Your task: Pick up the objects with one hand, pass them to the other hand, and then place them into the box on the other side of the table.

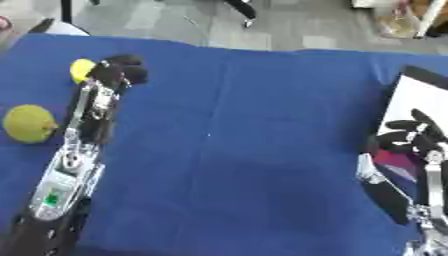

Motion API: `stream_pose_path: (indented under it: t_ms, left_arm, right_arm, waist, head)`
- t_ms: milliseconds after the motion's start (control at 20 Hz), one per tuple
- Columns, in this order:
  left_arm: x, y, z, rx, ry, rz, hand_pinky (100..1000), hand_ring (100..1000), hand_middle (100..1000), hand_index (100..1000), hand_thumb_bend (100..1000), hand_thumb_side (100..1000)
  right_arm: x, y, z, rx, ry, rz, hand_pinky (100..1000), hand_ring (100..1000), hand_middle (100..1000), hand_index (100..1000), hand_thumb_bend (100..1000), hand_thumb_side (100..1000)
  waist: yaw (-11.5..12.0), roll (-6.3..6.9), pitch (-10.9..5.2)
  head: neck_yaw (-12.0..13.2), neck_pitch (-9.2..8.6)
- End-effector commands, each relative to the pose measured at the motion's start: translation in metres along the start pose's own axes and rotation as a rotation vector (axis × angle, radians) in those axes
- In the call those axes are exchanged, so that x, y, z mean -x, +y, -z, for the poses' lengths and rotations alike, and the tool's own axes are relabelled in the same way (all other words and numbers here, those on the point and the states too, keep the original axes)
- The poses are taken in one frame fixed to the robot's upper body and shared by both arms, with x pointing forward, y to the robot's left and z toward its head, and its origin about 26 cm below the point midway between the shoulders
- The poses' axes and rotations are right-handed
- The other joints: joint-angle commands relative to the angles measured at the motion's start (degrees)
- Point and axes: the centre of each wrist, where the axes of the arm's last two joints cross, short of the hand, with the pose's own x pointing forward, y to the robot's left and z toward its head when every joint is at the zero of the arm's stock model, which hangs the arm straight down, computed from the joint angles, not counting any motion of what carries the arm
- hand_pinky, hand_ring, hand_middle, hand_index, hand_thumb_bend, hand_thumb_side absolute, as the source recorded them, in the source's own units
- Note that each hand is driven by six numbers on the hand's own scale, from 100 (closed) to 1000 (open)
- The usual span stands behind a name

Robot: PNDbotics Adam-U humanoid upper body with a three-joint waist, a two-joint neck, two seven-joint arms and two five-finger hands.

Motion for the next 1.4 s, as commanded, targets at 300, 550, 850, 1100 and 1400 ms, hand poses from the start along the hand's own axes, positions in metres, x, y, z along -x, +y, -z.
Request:
stream_pose_path:
  t_ms: [300, 550, 850, 1100, 1400]
  left_arm:
    - [-0.034, 0.05, 0.012, -0.068, -0.109, 0.228, 743, 679, 677, 752, 446, 656]
    - [-0.064, 0.094, -0.007, -0.026, -0.101, 0.472, 759, 683, 683, 777, 461, 608]
    - [-0.06, 0.146, -0.044, 0.065, 0.189, 0.724, 791, 693, 697, 819, 531, 571]
    - [-0.055, 0.186, -0.078, 0.176, 0.511, 0.905, 810, 698, 711, 841, 625, 509]
    - [-0.048, 0.221, -0.078, 0.333, 0.809, 1.074, 820, 719, 729, 844, 699, 403]
  right_arm:
    - [0.0, -0.007, 0.003, 0.015, -0.015, -0.026, 527, 942, 651, 545, 100, 268]
    - [0.004, -0.011, 0.004, 0.015, -0.018, -0.062, 528, 941, 651, 545, 100, 272]
    - [0.009, -0.015, 0.004, 0.003, -0.027, -0.101, 528, 941, 652, 546, 100, 280]
    - [0.011, -0.015, 0.002, -0.01, -0.029, -0.106, 529, 940, 652, 546, 100, 276]
    - [0.011, -0.015, 0.001, -0.008, -0.022, -0.106, 529, 940, 652, 545, 100, 271]
  waist:
    - [0.12, 1.77, -0.8]
    - [-0.18, 4.01, -1.2]
    - [-0.07, 6.78, -1.78]
    - [-1.1, 7.42, -2.65]
    - [-1.33, 6.98, -2.96]
  head:
    - [3.76, -0.14]
    - [2.63, -0.14]
    - [2.95, -0.14]
    - [5.06, -0.14]
    - [4.31, -0.14]
